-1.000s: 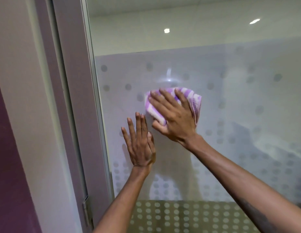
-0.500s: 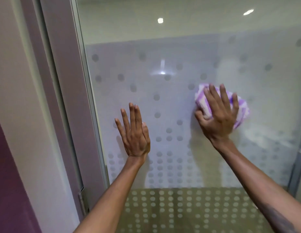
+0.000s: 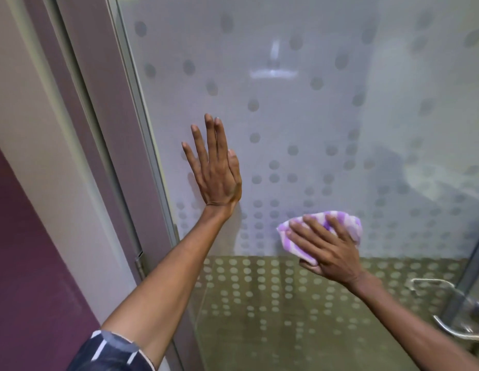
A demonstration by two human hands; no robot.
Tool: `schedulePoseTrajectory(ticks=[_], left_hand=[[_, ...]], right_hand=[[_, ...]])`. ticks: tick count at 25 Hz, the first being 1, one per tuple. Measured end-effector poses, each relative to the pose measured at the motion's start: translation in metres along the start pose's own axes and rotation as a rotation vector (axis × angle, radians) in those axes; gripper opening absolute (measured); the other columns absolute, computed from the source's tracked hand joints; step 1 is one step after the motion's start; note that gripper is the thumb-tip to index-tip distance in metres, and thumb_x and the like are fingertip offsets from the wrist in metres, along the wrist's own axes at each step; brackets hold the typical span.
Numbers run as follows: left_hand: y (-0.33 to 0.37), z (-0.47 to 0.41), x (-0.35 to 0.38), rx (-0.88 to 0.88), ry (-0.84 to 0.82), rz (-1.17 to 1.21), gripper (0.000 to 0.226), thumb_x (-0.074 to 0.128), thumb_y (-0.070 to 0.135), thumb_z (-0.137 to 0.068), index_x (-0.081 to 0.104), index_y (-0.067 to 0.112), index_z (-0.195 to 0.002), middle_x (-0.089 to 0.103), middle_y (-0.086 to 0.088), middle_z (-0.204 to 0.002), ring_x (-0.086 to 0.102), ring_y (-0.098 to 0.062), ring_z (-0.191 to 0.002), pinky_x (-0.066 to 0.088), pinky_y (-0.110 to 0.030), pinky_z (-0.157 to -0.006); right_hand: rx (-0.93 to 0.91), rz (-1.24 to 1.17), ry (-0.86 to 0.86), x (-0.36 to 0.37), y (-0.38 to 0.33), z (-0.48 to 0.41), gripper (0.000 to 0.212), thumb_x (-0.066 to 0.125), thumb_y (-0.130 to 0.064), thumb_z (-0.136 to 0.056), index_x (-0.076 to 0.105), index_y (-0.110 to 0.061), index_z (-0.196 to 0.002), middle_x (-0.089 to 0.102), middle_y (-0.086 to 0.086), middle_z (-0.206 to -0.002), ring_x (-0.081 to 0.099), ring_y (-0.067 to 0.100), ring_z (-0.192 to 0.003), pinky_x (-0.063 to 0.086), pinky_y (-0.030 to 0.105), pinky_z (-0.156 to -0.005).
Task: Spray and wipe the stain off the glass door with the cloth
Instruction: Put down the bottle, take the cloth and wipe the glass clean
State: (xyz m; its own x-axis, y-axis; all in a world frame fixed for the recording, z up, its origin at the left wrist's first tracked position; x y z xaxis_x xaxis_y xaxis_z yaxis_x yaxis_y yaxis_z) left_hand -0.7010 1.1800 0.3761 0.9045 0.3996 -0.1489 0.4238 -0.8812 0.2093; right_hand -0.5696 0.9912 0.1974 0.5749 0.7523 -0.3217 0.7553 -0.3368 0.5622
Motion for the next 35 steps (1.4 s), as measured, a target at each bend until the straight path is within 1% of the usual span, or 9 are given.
schedulePoseTrajectory(ticks=[3,5,10,14,19,22,27,32,35], left_hand=[[0.001,-0.001,0.000,0.000,0.028,-0.011,0.060,0.034,0.022,-0.104,0.024,0.009,-0.162,0.021,-0.009,-0.170,0.012,-0.036,-0.159,0.001,-0.057,-0.129],[-0.001,0.000,0.002,-0.005,0.031,-0.011,0.061,0.035,0.021,-0.103,0.025,0.008,-0.161,0.022,-0.010,-0.170,0.012,-0.036,-0.159,0.000,-0.056,-0.129],[0.000,0.000,0.003,-0.003,0.033,-0.058,0.059,0.033,0.022,-0.104,0.026,0.008,-0.161,0.023,-0.010,-0.169,0.014,-0.037,-0.158,0.005,-0.058,-0.128],[-0.005,0.002,0.004,0.016,0.052,-0.072,0.059,0.031,0.024,-0.105,0.024,0.009,-0.161,0.023,-0.010,-0.169,0.016,-0.038,-0.158,0.008,-0.059,-0.128],[-0.008,0.002,0.007,0.023,0.076,-0.050,0.059,0.029,0.027,-0.106,0.021,0.011,-0.162,0.020,-0.010,-0.169,0.015,-0.038,-0.157,0.009,-0.061,-0.127],[-0.009,0.001,0.007,0.023,0.070,-0.049,0.061,0.027,0.027,-0.106,0.015,0.014,-0.164,0.016,-0.008,-0.170,0.011,-0.035,-0.159,0.006,-0.060,-0.127],[-0.010,0.001,0.007,0.016,0.084,-0.052,0.062,0.022,0.030,-0.106,0.001,0.023,-0.164,0.007,-0.001,-0.173,-0.002,-0.022,-0.160,0.003,-0.059,-0.128],[-0.009,0.003,0.005,0.020,0.095,-0.053,0.061,0.020,0.032,-0.107,0.010,0.017,-0.165,0.014,-0.006,-0.172,0.000,-0.021,-0.159,0.004,-0.058,-0.127],[-0.007,0.003,0.003,0.026,0.095,-0.065,0.060,0.019,0.031,-0.107,0.015,0.013,-0.164,0.017,-0.008,-0.171,0.007,-0.026,-0.159,0.007,-0.060,-0.126]], right_hand=[[0.343,0.058,0.137,-0.012,0.056,-0.006,0.076,0.061,-0.048,-0.091,0.036,-0.026,-0.159,0.033,-0.005,-0.167,0.031,0.023,-0.156,0.015,0.056,-0.127],[0.506,-0.006,0.249,-0.015,0.045,-0.035,0.071,0.057,-0.044,-0.093,0.038,-0.025,-0.158,0.038,-0.004,-0.165,0.034,0.025,-0.154,0.018,0.057,-0.126],[0.385,-0.130,0.228,0.007,-0.051,-0.089,0.062,0.060,-0.043,-0.089,0.057,-0.021,-0.147,0.050,-0.002,-0.157,0.037,0.021,-0.153,0.018,0.052,-0.127],[0.121,-0.281,0.060,0.038,-0.136,-0.091,0.037,0.070,-0.039,-0.089,0.075,-0.016,-0.117,0.069,0.004,-0.136,0.054,0.028,-0.141,0.015,0.052,-0.129],[-0.150,-0.233,-0.011,0.036,-0.134,-0.020,0.047,0.061,-0.025,-0.099,0.057,-0.022,-0.146,0.051,-0.002,-0.156,0.047,0.020,-0.146,0.027,0.050,-0.124],[-0.024,-0.092,0.023,0.018,-0.069,0.020,0.054,0.063,-0.025,-0.099,0.050,-0.025,-0.152,0.046,-0.002,-0.160,0.045,0.020,-0.148,0.023,0.052,-0.125],[0.395,-0.005,0.160,-0.020,0.062,0.000,0.060,0.055,-0.045,-0.100,0.045,-0.024,-0.155,0.039,-0.003,-0.163,0.035,0.023,-0.154,0.016,0.055,-0.127],[0.648,-0.220,0.314,-0.018,0.028,-0.080,0.056,0.058,-0.037,-0.094,0.054,-0.024,-0.148,0.048,-0.004,-0.158,0.031,0.018,-0.155,0.017,0.051,-0.127],[0.462,-0.316,0.245,0.000,-0.023,-0.088,0.054,0.055,-0.037,-0.097,0.053,-0.023,-0.149,0.050,-0.002,-0.157,0.037,0.021,-0.153,0.016,0.051,-0.128]])
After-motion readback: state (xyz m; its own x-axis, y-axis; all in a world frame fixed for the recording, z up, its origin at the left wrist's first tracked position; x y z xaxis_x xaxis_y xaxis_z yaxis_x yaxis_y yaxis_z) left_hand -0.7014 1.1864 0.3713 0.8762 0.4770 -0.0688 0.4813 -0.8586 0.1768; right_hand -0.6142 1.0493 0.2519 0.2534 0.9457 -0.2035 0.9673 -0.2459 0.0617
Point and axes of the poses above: each hand's wrist, its own z-axis away from the middle knuckle, its own x-axis out of the palm, y = z × x, the point moved 10 cm from there along -z, towards the middle knuckle
